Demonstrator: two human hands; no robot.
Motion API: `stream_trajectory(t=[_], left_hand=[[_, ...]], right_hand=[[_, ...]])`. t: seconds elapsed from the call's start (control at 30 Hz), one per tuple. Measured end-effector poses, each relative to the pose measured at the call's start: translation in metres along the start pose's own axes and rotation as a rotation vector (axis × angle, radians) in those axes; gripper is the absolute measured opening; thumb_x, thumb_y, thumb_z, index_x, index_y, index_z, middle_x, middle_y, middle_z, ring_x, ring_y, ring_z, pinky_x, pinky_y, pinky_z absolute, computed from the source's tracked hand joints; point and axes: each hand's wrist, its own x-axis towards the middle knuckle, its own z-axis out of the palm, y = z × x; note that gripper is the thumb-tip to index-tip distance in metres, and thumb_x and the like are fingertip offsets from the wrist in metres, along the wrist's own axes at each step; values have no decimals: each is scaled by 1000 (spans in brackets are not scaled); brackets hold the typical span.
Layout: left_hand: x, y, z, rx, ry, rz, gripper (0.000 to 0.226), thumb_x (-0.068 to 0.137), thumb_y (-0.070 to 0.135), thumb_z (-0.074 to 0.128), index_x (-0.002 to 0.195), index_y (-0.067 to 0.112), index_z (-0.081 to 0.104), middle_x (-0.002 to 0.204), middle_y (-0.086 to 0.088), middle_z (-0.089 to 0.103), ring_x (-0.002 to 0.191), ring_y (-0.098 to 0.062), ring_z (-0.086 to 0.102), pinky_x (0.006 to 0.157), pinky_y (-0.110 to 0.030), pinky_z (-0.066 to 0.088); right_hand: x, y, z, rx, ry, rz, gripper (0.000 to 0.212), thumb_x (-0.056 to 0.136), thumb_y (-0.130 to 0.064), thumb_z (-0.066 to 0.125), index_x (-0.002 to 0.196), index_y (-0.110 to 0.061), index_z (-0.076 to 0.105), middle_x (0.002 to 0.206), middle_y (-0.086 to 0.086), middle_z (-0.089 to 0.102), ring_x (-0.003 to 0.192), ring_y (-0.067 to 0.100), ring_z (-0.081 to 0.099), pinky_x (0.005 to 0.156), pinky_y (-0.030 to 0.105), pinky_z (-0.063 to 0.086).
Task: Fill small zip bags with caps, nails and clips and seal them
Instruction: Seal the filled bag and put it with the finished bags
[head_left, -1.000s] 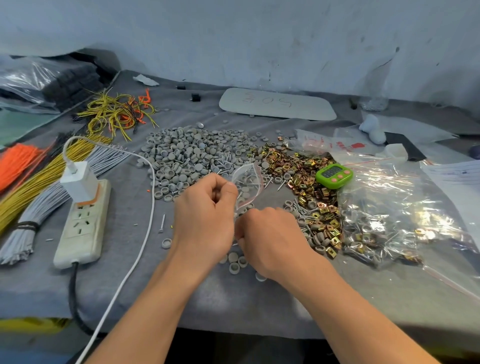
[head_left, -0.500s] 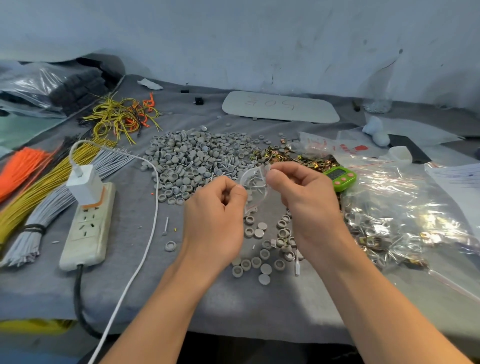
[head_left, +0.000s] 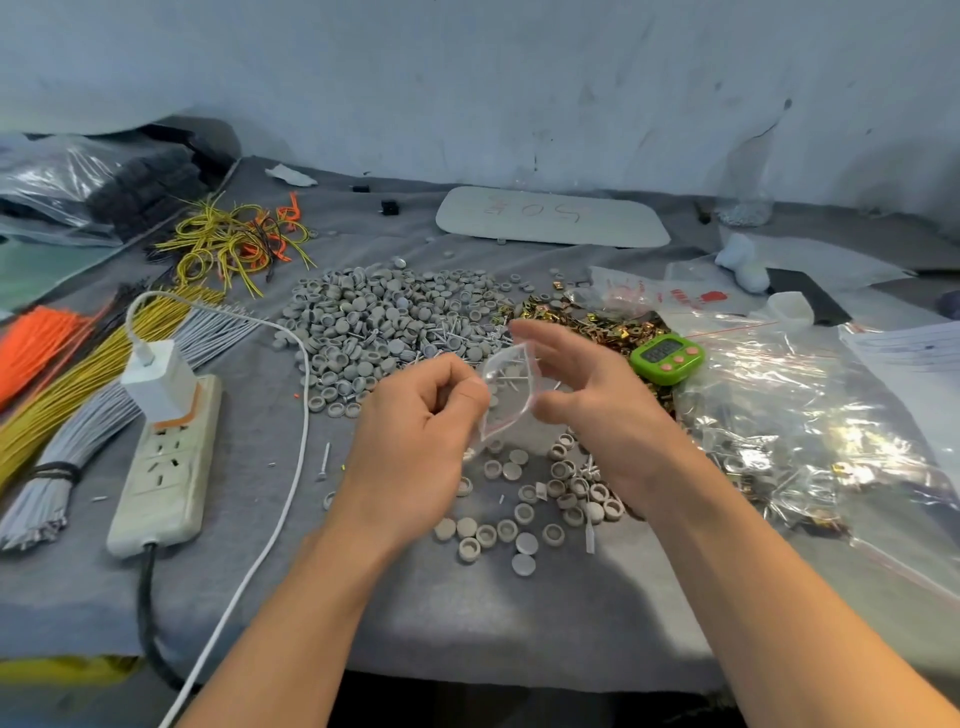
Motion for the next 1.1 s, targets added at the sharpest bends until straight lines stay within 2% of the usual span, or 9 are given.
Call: stream_trajectory(t=[0.1,0.2,0.27,0.37,0.43,0.57,0.7,0.8,1.1], left_hand=[[4,-1,-5,-63,-143,-15,25,90,30,54,68,19,57,57,3,52,57,-14,48,56,-34,39],[8,-6,-7,-111,0,-67,24,88,31,56,68,20,62,59,5,56,58,-11,51,59,-33,42],[9,-8,-7,-171,79,-94,29,89,42,56,76,22,72,67,4,69,64,-10,62,64,-29,47],[8,-7,-3,-210,15,-93,29,79,56,68,97,36,78,85,6,79,81,-6,74,72,-12,52],[7,-6,-1,-205,-18,-103,35,67,49,82,100,38,78,85,6,79,81,-9,76,73,-21,58],[8,-1,2,-164,61,-105,26,66,38,88,91,39,81,75,3,78,72,-19,77,72,-37,62],[12,0,2,-236,204,-133,22,78,7,86,79,29,83,70,-2,77,63,-13,70,64,-28,59],[14,2,3,-322,214,-177,13,82,3,81,78,16,81,68,-2,75,59,-8,65,59,-18,53],[18,-2,8,-389,240,-245,21,83,6,79,67,20,78,61,0,70,53,-7,59,56,-15,50]], right_hand=[[-2,2,4,138,-96,-56,33,75,-5,75,104,-20,79,103,-2,78,98,11,72,85,24,54],[-2,3,3,235,35,-39,10,83,-3,79,88,-12,81,88,8,77,84,15,69,84,29,52],[-2,2,2,270,130,-36,16,85,-3,78,79,-16,82,82,4,76,78,14,66,82,30,52],[-5,0,2,330,281,-56,20,85,-3,78,75,-20,83,77,2,74,72,14,61,75,27,53],[-6,-1,2,343,337,-80,17,86,-4,79,77,-18,83,76,3,74,69,12,60,68,24,53],[-7,-4,-1,313,392,-114,10,85,-5,80,79,-13,82,77,8,76,65,11,62,63,21,52],[-12,-4,-7,322,361,-128,12,82,-3,82,79,-14,82,73,5,75,63,10,64,61,19,53],[-13,-2,-11,322,339,-96,12,83,-4,82,76,-15,82,69,4,74,61,12,65,61,19,53],[-16,-3,-10,393,279,20,20,88,1,75,71,-9,74,64,2,69,56,10,62,54,20,52]])
